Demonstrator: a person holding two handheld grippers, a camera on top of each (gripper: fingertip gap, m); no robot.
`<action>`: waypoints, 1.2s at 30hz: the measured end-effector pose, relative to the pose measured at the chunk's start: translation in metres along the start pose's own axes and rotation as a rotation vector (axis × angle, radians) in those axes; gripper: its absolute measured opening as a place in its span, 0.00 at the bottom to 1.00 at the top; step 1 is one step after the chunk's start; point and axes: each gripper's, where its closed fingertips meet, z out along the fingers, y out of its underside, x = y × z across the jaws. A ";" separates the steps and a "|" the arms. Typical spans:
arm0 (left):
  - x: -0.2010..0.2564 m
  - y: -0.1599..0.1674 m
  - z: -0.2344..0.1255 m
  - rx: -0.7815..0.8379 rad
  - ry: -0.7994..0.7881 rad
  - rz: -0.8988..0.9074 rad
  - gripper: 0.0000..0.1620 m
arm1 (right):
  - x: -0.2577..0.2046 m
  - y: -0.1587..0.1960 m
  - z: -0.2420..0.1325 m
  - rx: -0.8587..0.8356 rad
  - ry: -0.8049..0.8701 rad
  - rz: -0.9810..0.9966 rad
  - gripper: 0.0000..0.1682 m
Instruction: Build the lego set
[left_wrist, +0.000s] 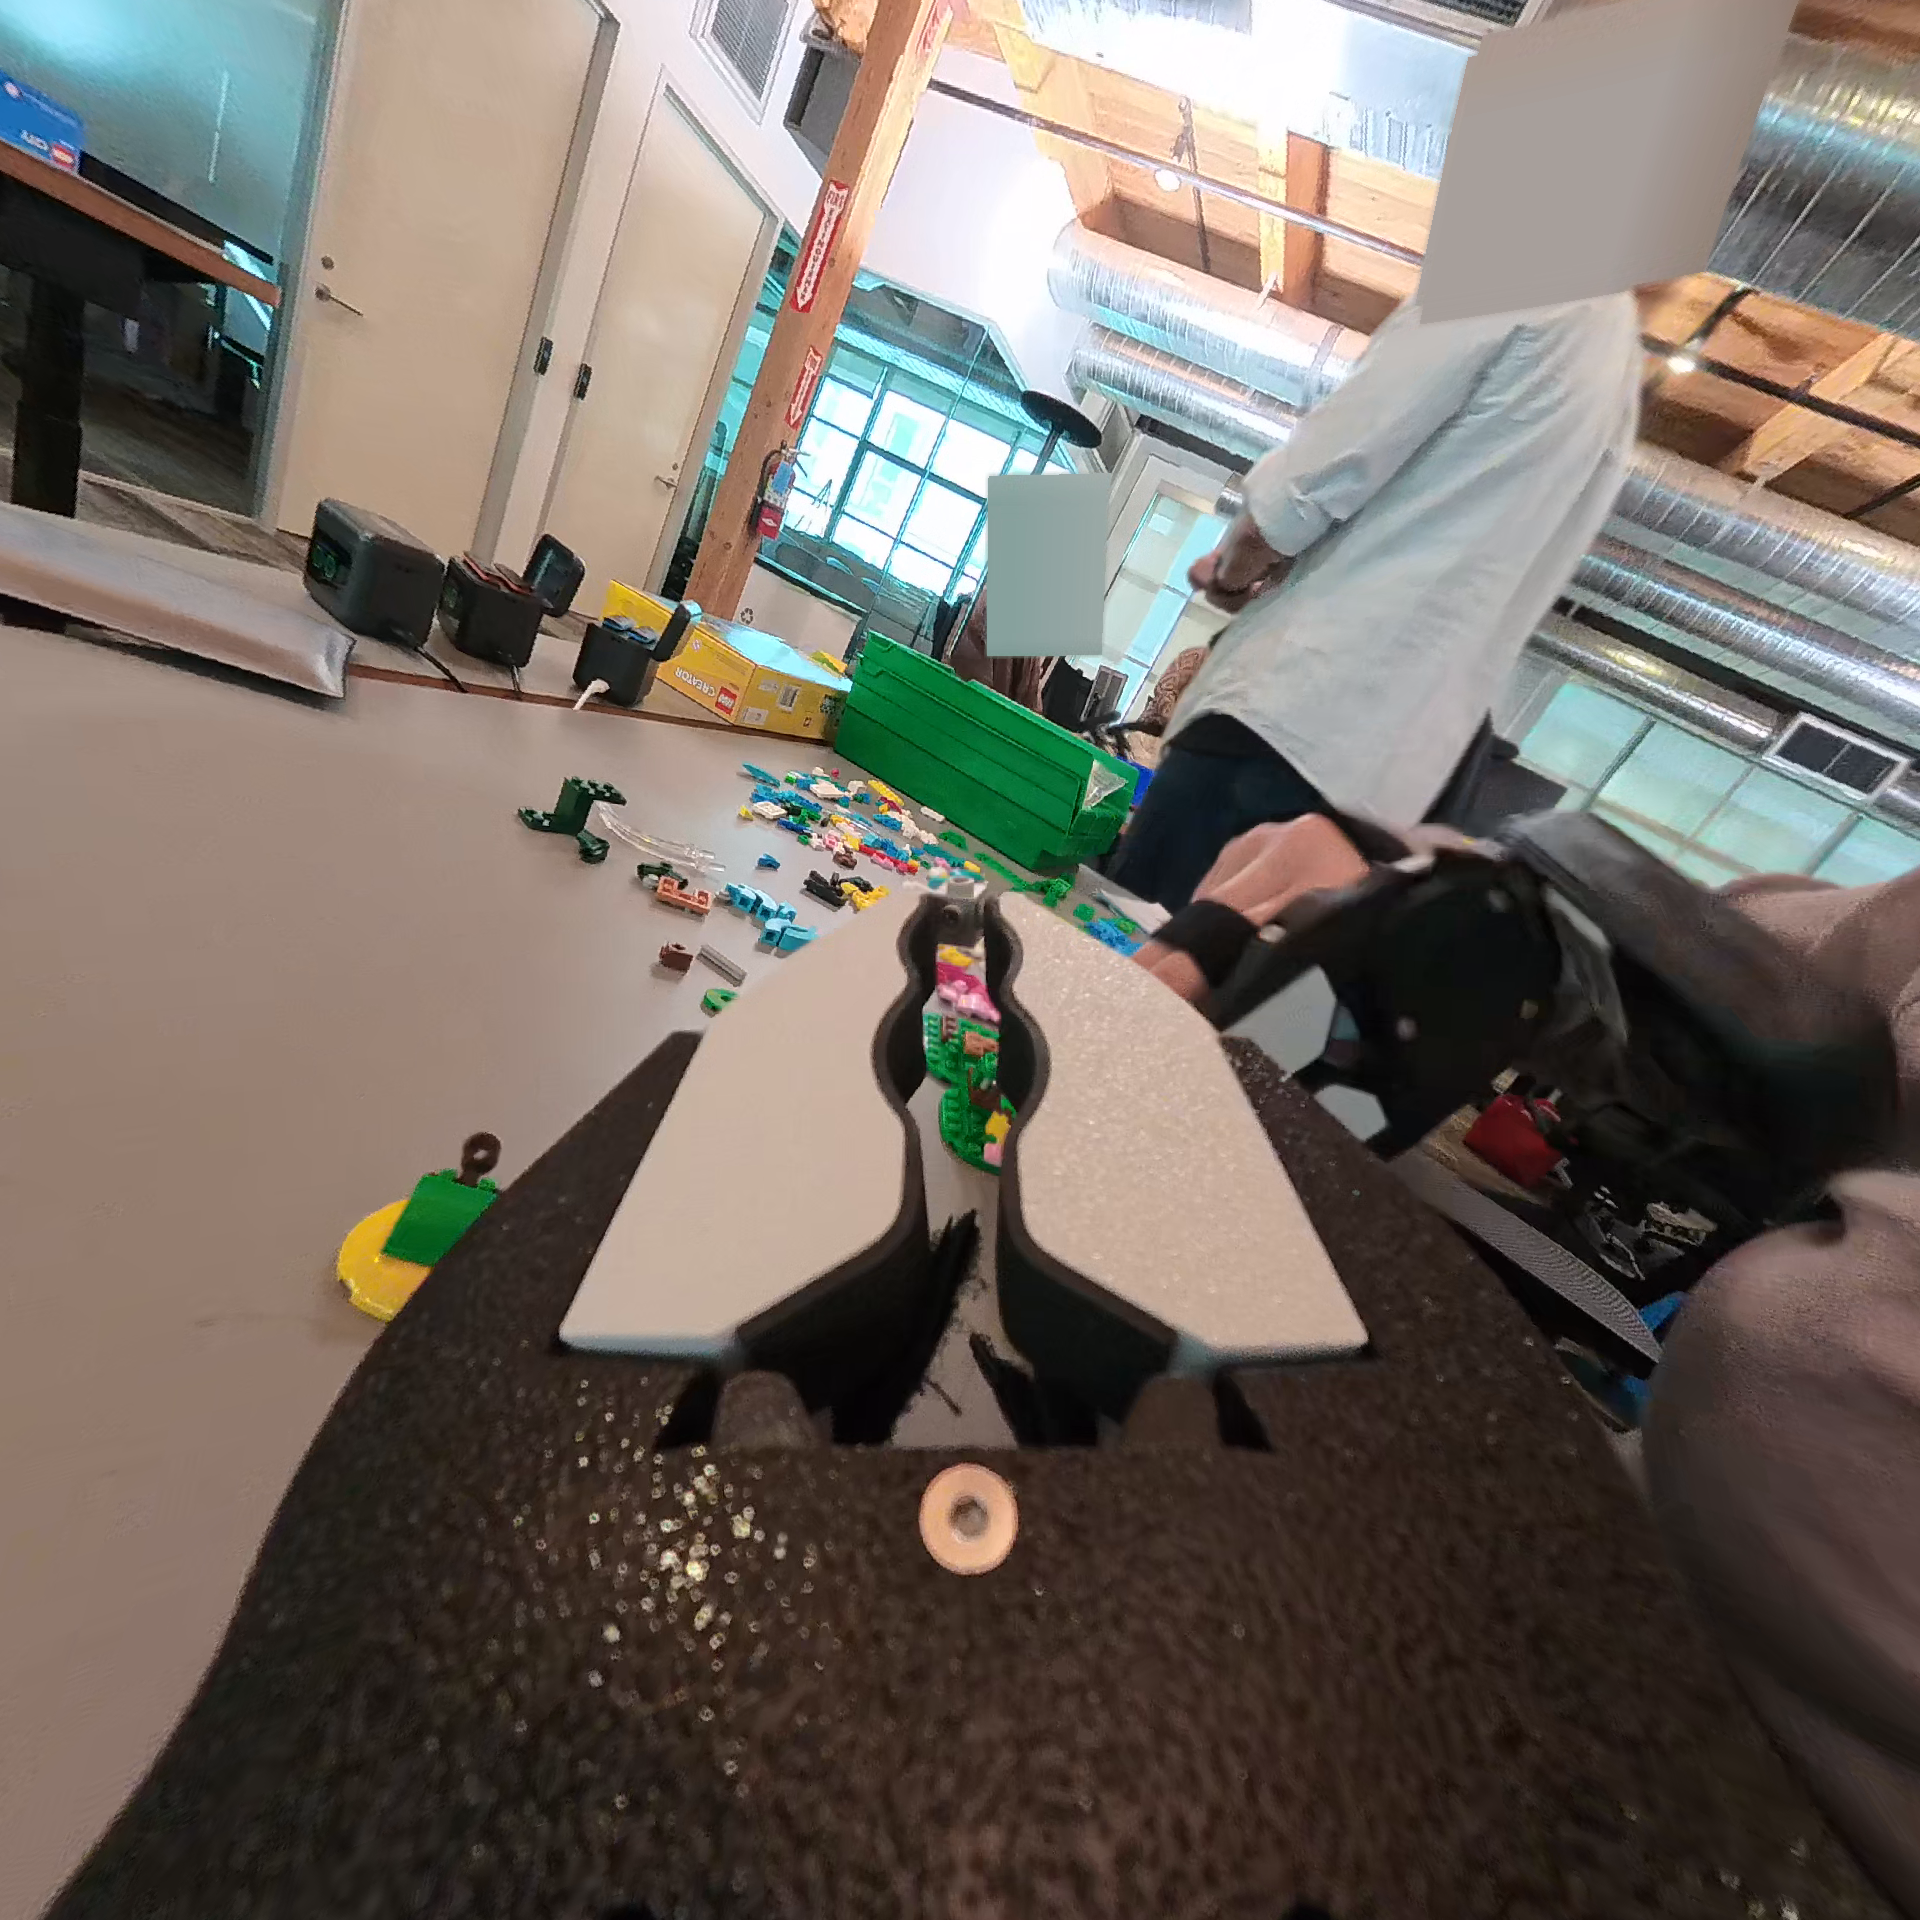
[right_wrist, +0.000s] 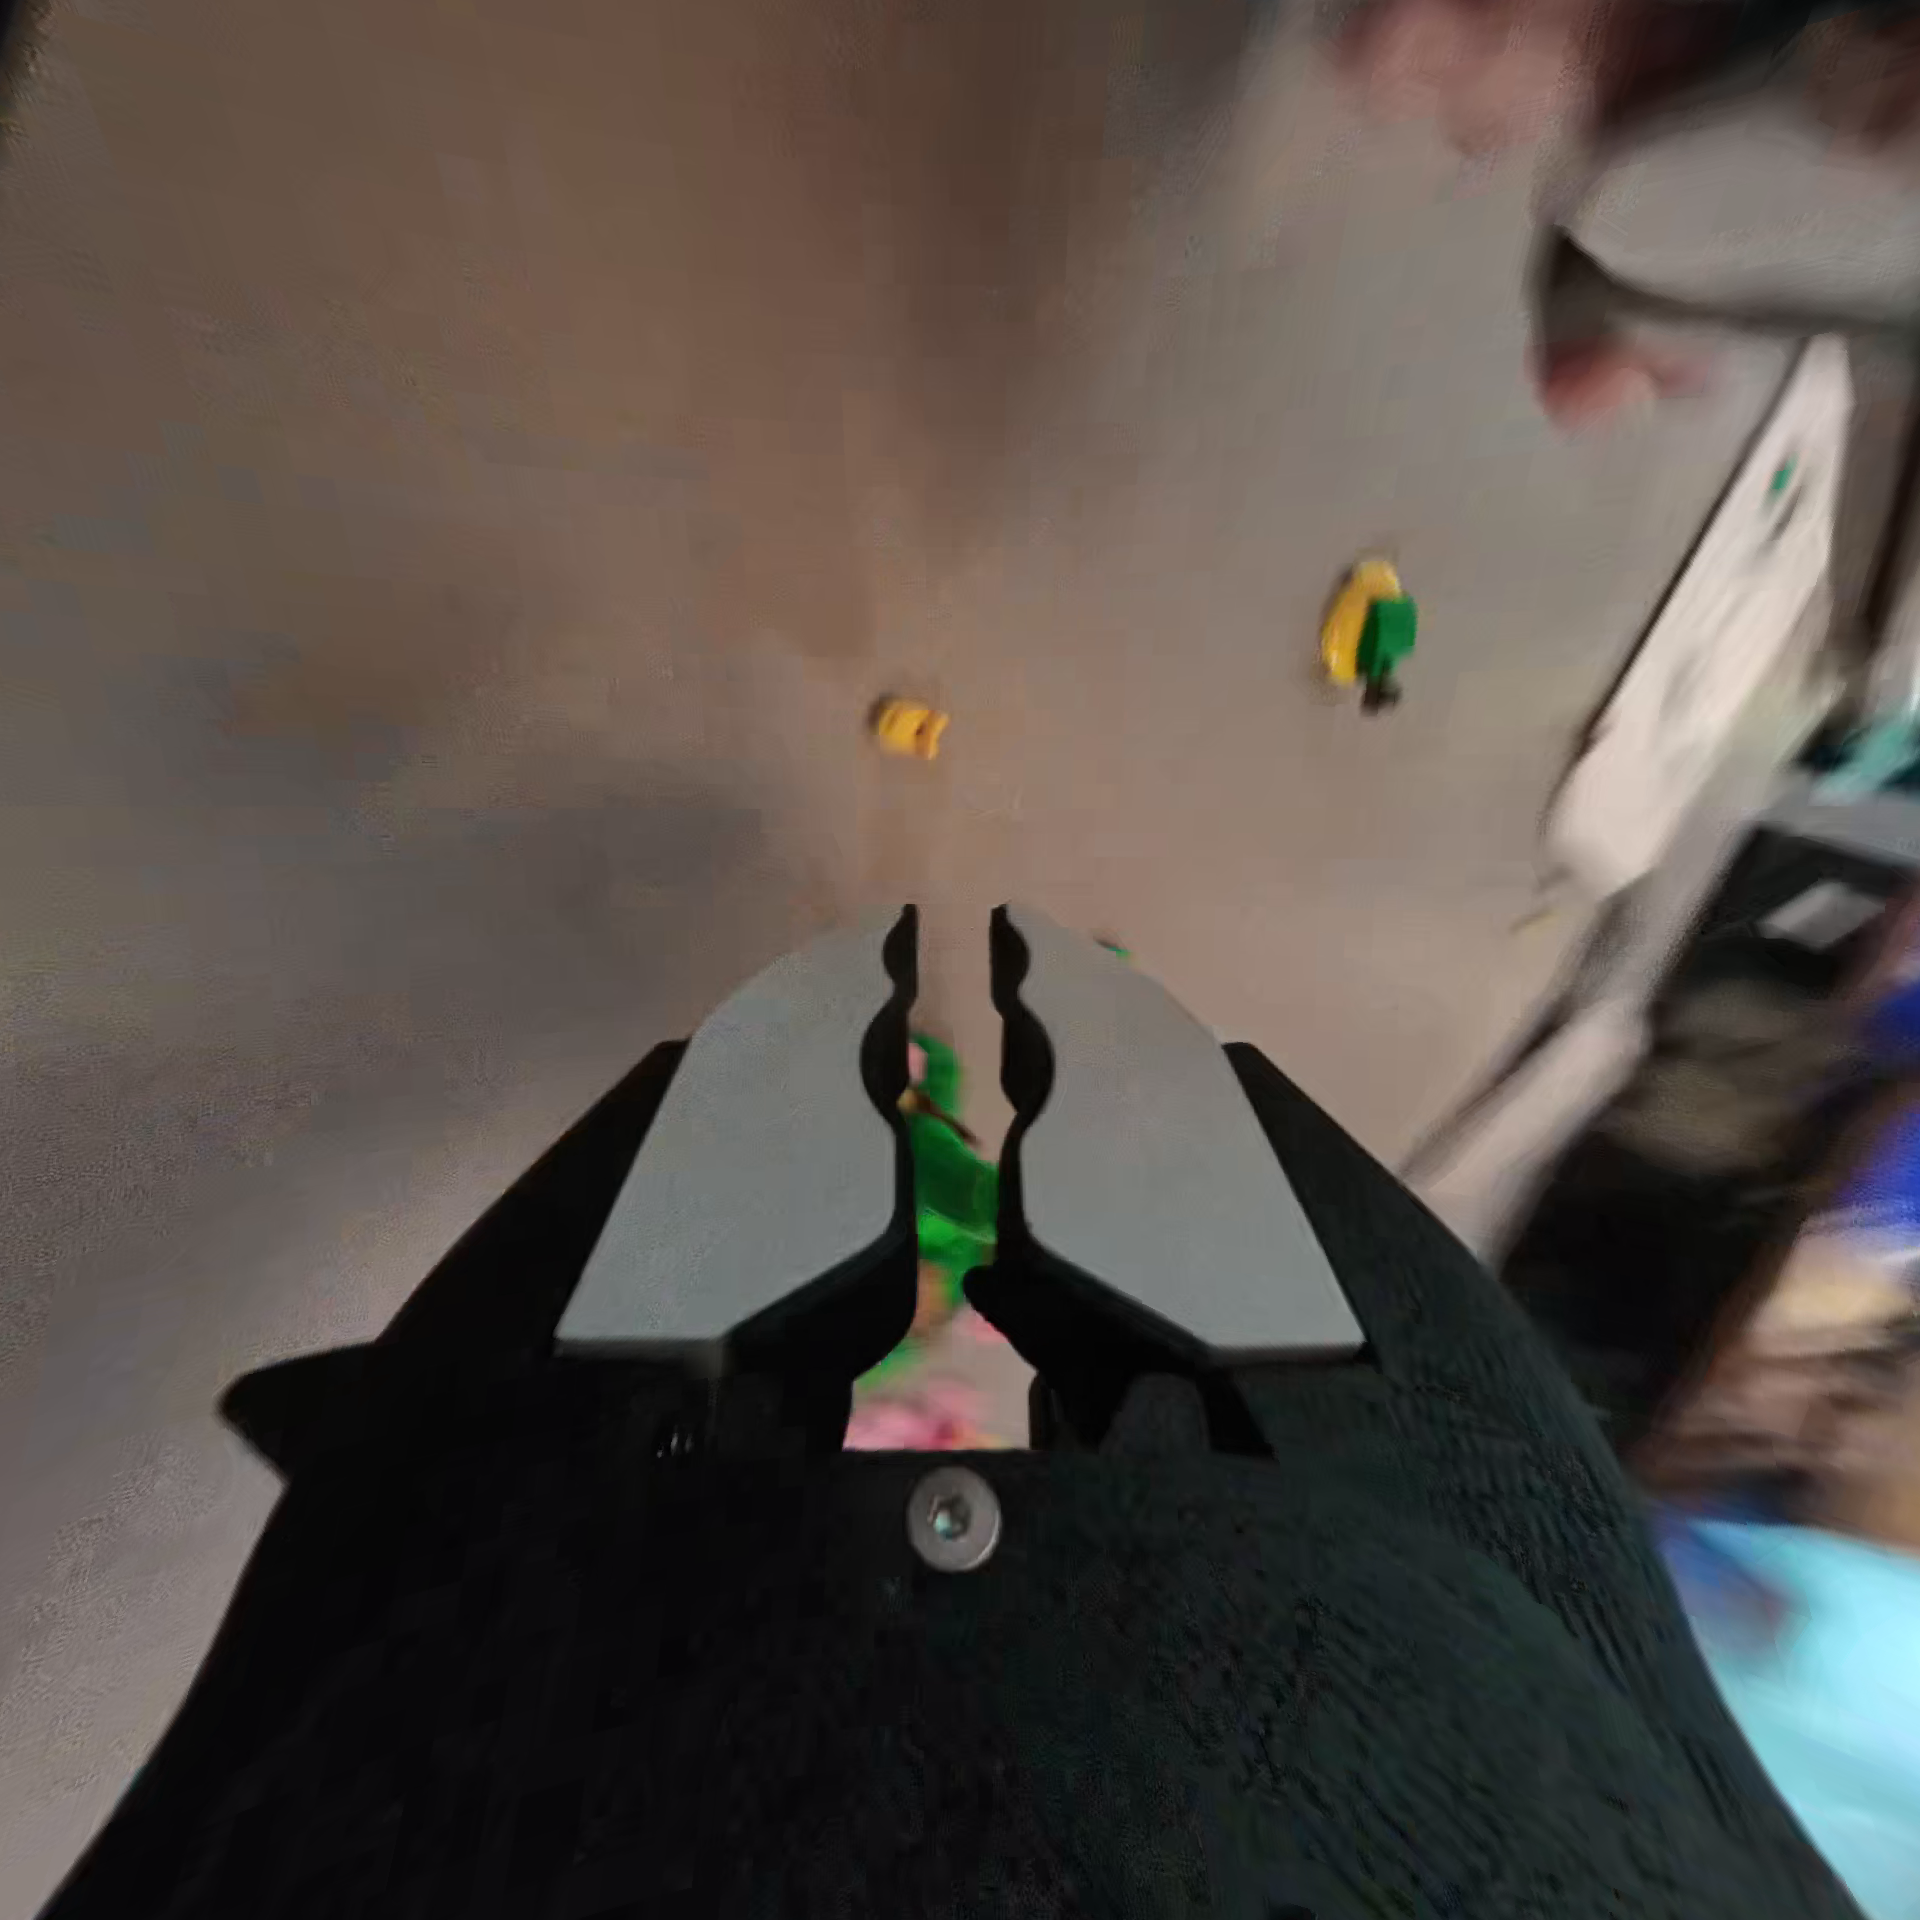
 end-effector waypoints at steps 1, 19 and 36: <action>0.000 -0.002 -0.001 0.008 0.004 0.002 0.05 | -0.002 -0.007 -0.001 0.070 -0.049 0.225 0.05; 0.008 -0.019 -0.009 0.069 0.043 0.037 0.05 | -0.007 -0.016 0.025 -0.224 -0.570 1.256 0.06; 0.007 -0.014 -0.011 -0.001 -0.010 0.123 0.05 | -0.012 -0.019 0.030 -0.233 -0.546 1.262 0.08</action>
